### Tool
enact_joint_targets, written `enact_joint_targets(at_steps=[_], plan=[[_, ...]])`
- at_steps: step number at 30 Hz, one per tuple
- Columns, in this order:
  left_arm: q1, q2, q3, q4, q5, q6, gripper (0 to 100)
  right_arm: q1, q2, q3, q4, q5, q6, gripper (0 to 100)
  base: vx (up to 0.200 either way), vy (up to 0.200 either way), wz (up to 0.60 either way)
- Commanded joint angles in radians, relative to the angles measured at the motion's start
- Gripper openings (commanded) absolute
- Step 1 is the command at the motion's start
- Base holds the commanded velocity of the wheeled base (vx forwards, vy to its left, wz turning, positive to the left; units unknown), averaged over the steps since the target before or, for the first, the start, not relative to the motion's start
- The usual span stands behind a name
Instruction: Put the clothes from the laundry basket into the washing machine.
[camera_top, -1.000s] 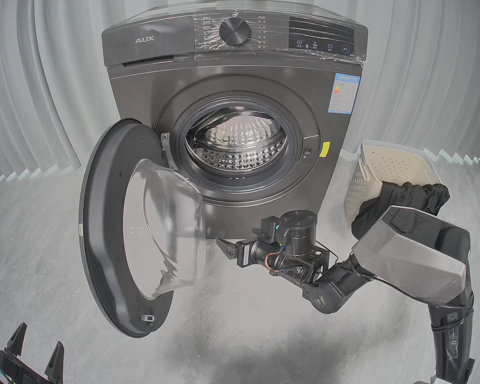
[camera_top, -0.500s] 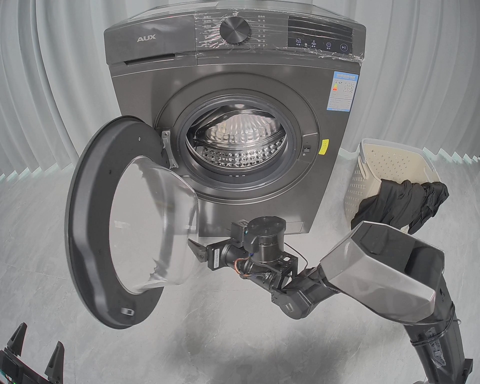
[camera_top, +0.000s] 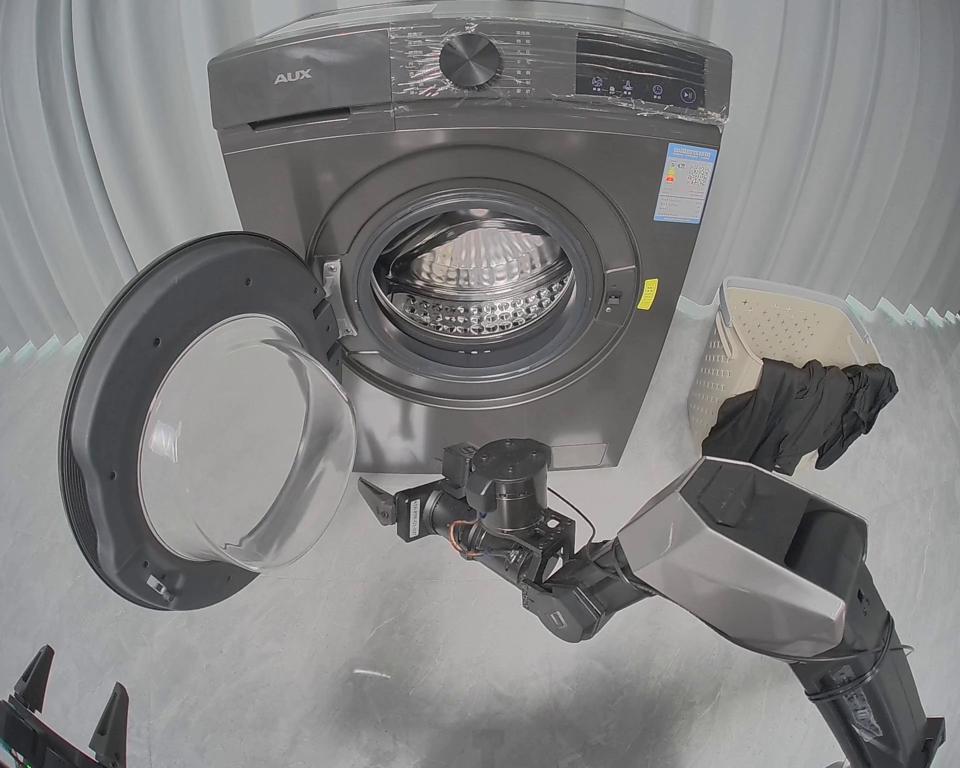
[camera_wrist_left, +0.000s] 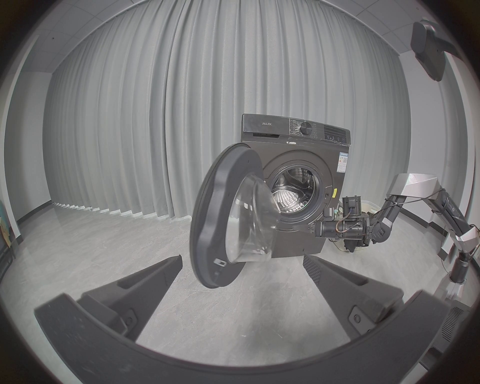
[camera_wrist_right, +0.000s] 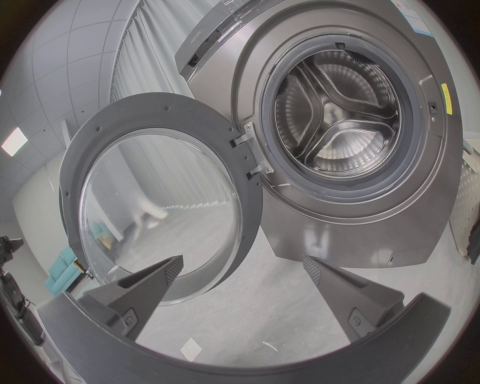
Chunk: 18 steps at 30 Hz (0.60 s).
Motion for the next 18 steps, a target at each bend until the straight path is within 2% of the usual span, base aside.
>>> enact_joint_targets(at_steps=[1,3,6,9,10,11,15,18], plan=[[0.001,-0.016,0.016,0.0,0.0,-0.001,100,-0.014,0.011,0.009,-0.007,0.0,-0.003,100,0.0,0.0,0.0],[0.001,-0.016,0.016,0.0,0.0,-0.001,100,-0.034,-0.001,0.031,-0.01,-0.003,-0.007,100,0.0,0.0,0.0],[0.001,-0.016,0.016,0.0,0.0,-0.003,100,-0.069,-0.07,0.121,-0.013,-0.026,-0.015,100,0.0,0.0,0.0],[0.001,-0.016,0.016,0.0,0.0,-0.004,100,-0.105,-0.17,0.265,-0.04,-0.023,-0.052,100,0.0,0.0,0.0],[0.001,-0.016,0.016,0.0,0.0,-0.004,100,-0.128,-0.227,0.356,-0.086,-0.02,-0.072,100,0.0,0.0,0.0],[0.001,-0.016,0.016,0.0,0.0,-0.004,100,-0.137,-0.25,0.389,-0.108,-0.019,-0.078,100,0.0,0.0,0.0],[0.001,-0.016,0.016,0.0,0.0,-0.003,100,-0.227,-0.423,0.65,-0.24,-0.003,-0.142,100,0.0,0.0,0.0],[0.001,-0.016,0.016,0.0,0.0,-0.004,100,-0.276,-0.544,0.804,-0.272,0.014,-0.15,100,0.0,0.0,0.0]])
